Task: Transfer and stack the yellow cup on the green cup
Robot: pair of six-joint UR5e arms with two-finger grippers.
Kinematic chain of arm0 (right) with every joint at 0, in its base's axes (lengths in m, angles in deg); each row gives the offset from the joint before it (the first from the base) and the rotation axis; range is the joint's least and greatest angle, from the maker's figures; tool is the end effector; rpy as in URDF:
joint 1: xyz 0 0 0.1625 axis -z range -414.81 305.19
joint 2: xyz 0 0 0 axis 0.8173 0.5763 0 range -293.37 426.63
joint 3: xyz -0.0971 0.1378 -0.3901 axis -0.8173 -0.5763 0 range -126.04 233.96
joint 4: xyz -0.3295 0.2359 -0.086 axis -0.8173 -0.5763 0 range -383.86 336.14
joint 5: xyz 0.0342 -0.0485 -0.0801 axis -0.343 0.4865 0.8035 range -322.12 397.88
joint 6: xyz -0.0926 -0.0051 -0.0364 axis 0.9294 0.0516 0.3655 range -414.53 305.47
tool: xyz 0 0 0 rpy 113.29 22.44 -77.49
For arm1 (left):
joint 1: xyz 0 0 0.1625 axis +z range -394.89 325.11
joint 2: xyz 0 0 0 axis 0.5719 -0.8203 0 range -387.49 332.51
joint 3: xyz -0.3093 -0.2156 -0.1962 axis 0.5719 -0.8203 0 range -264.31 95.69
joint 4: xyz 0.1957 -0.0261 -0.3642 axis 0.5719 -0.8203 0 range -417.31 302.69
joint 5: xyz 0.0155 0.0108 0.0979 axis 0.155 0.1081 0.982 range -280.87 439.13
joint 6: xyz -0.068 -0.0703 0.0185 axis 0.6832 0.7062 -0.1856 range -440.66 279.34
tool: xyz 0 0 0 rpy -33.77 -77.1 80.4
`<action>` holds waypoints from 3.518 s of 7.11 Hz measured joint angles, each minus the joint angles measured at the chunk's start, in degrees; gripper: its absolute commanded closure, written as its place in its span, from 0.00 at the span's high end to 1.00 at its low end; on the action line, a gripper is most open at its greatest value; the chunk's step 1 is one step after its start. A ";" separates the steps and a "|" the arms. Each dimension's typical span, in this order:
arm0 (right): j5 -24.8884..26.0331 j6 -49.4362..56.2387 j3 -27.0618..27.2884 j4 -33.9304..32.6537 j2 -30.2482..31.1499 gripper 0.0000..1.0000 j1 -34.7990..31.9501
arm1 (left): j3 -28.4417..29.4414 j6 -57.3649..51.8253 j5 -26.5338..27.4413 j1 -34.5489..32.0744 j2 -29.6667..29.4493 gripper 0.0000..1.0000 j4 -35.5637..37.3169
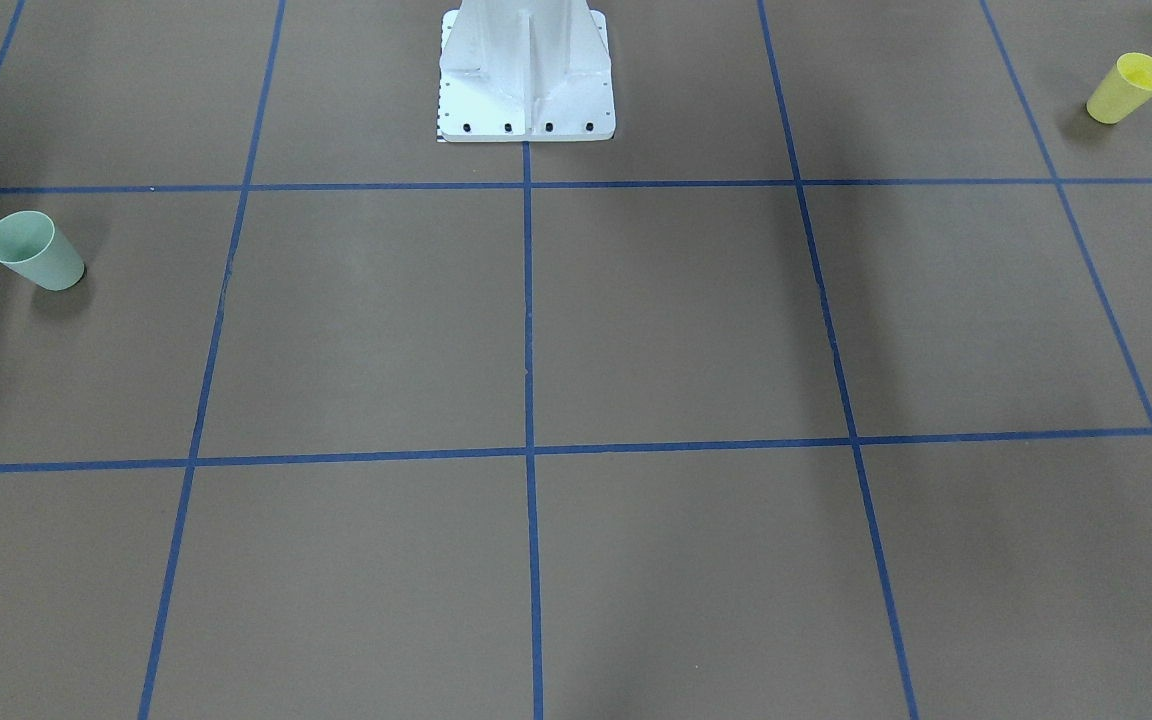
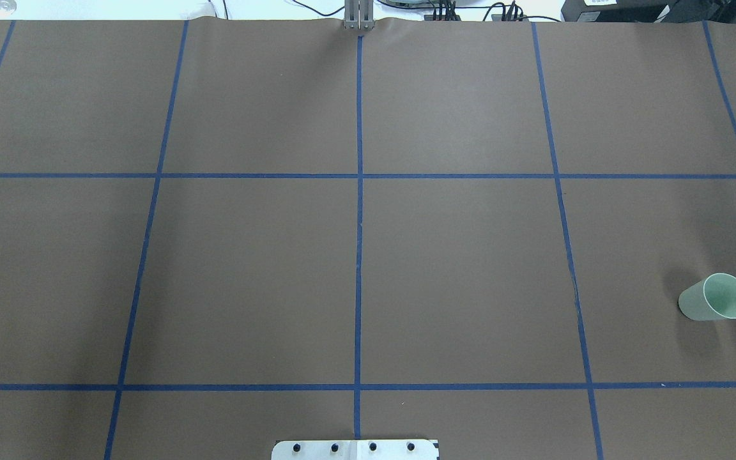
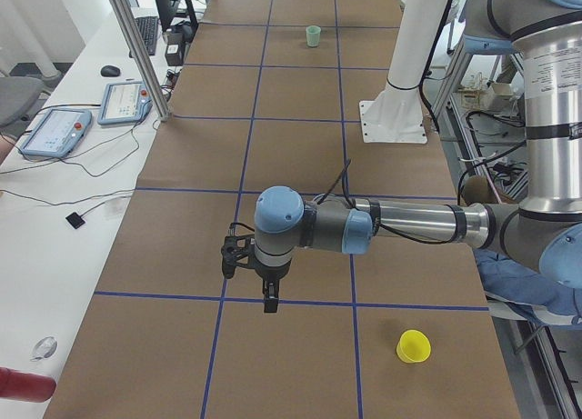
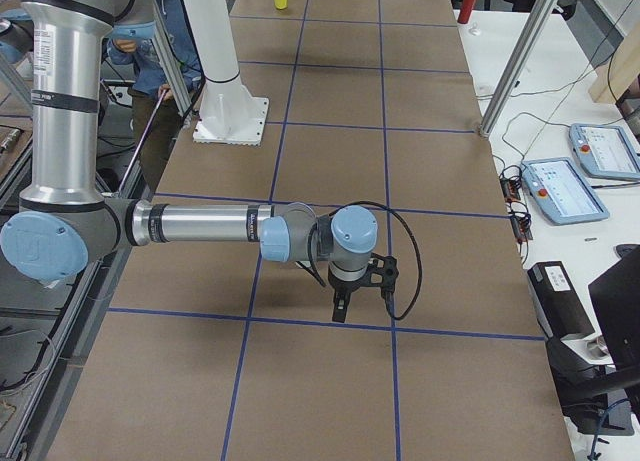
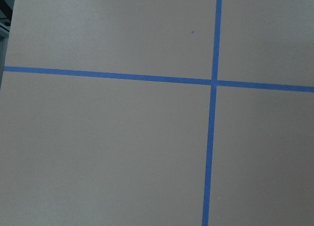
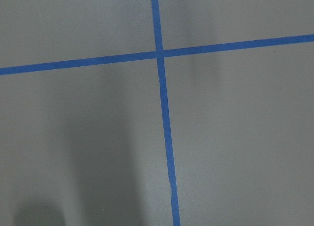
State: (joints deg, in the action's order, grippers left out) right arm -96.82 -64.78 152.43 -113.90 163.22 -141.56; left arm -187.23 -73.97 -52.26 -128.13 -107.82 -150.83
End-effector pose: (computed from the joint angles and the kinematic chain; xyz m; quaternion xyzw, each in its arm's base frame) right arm 0.0378 -0.4480 0.6394 -0.0300 -0.3793 0.0504 0.9234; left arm -0.0916 -0.4235 0.6215 0.0446 0.3543 -0.0601 0.9321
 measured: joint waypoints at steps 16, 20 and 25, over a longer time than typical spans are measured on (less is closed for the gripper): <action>-2.88 0.04 2.97 0.39 1.16 1.00 0.11 | -0.22 96.50 37.25 41.11 8.65 0.99 -9.87; -2.78 0.54 6.31 0.40 2.79 1.00 0.23 | -2.06 127.81 41.04 55.93 12.84 0.99 13.42; -2.34 0.89 7.30 0.53 3.82 1.00 0.33 | -2.57 157.30 31.03 76.17 12.80 0.99 24.07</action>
State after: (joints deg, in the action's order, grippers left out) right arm -99.16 -63.89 159.73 -113.37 167.04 -141.23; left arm -189.80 83.33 -21.23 -51.96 -95.02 -126.77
